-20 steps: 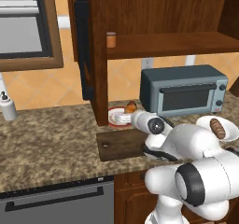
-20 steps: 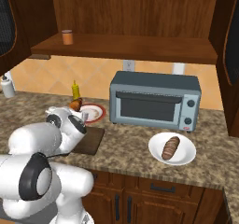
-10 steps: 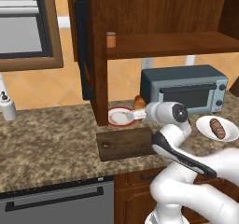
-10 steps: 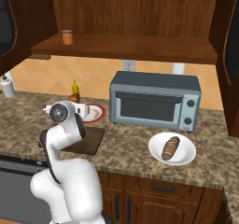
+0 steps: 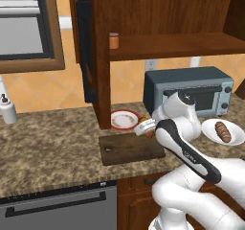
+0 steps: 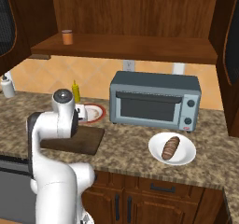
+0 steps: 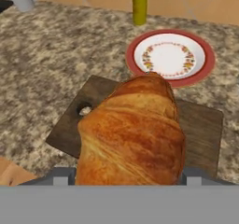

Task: From the different types of pastries on the counter, select a croissant and place it on the cutting board. Then retrieve a jar of jam from the cabinet and place it alongside the croissant on the cutting board.

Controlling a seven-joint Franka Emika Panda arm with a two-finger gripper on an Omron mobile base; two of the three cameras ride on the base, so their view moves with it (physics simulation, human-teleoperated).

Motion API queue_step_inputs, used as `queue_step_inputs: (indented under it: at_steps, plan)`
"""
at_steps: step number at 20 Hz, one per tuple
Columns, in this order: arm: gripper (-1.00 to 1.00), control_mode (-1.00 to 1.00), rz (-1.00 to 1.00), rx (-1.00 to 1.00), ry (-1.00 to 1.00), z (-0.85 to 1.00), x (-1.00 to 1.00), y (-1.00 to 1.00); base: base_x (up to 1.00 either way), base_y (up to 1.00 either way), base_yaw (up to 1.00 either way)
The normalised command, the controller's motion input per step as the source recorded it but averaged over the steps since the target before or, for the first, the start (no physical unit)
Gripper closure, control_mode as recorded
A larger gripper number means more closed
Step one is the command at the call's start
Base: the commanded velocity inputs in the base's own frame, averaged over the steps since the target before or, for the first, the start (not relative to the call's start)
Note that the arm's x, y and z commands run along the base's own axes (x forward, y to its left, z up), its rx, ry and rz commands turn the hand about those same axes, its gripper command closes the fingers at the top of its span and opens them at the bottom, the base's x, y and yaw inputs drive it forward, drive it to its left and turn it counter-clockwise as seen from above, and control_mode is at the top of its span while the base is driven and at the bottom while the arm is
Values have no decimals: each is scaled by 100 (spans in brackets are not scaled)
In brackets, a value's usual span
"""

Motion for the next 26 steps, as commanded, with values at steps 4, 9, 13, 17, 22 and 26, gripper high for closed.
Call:
queue_step_inputs:
  at_steps: [4,9,13,17,22,26]
  plan:
    - [100,-100,0,0,15,-54,0,3,0,0,0]
    - [100,-100,0,0,8,-73,0,1,0,0,0]
    - [100,-100,0,0,0,-49,19,0,0,0,0]
    - [100,-100,1,0,3,-42,27,-1,0,0,0]
    - [100,-100,0,0,4,-45,23,0,0,0,0]
    - [100,-100,0,0,5,-55,25,0,0,0,0]
